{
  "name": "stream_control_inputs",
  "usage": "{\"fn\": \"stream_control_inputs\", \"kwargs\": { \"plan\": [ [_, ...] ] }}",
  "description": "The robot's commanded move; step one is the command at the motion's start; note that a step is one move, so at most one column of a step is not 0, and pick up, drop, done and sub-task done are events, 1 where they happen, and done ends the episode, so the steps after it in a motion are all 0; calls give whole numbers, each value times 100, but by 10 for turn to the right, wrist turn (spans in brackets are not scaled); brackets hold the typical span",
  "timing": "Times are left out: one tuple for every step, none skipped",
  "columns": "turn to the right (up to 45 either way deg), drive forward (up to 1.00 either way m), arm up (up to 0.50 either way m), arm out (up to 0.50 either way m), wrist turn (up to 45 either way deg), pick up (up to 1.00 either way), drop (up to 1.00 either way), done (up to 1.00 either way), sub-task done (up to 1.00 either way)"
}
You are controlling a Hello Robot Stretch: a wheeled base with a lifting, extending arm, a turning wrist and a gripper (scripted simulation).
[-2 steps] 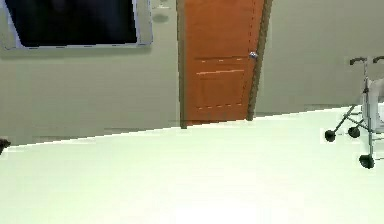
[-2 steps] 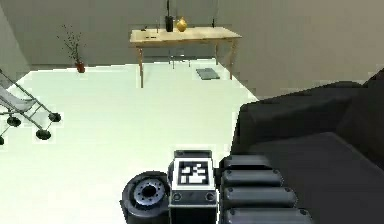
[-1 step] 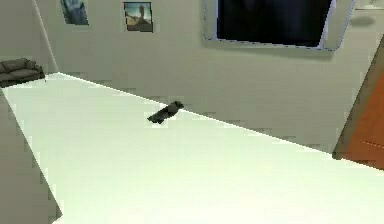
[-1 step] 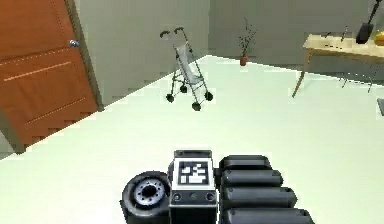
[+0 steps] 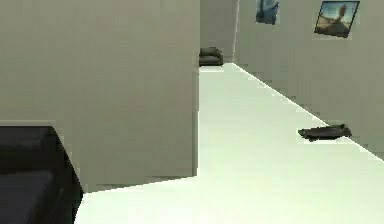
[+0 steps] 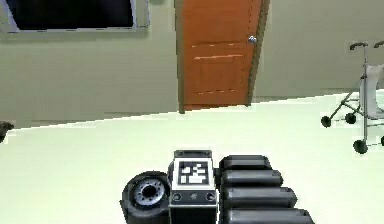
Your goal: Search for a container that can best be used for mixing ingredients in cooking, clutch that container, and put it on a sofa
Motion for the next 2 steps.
{"fn": "stream_control_inputs", "kwargs": {
  "plan": [
    [-240,0,0,0,0,0,0,0,0],
    [450,0,0,0,0,0,0,0,0]
  ]
}}
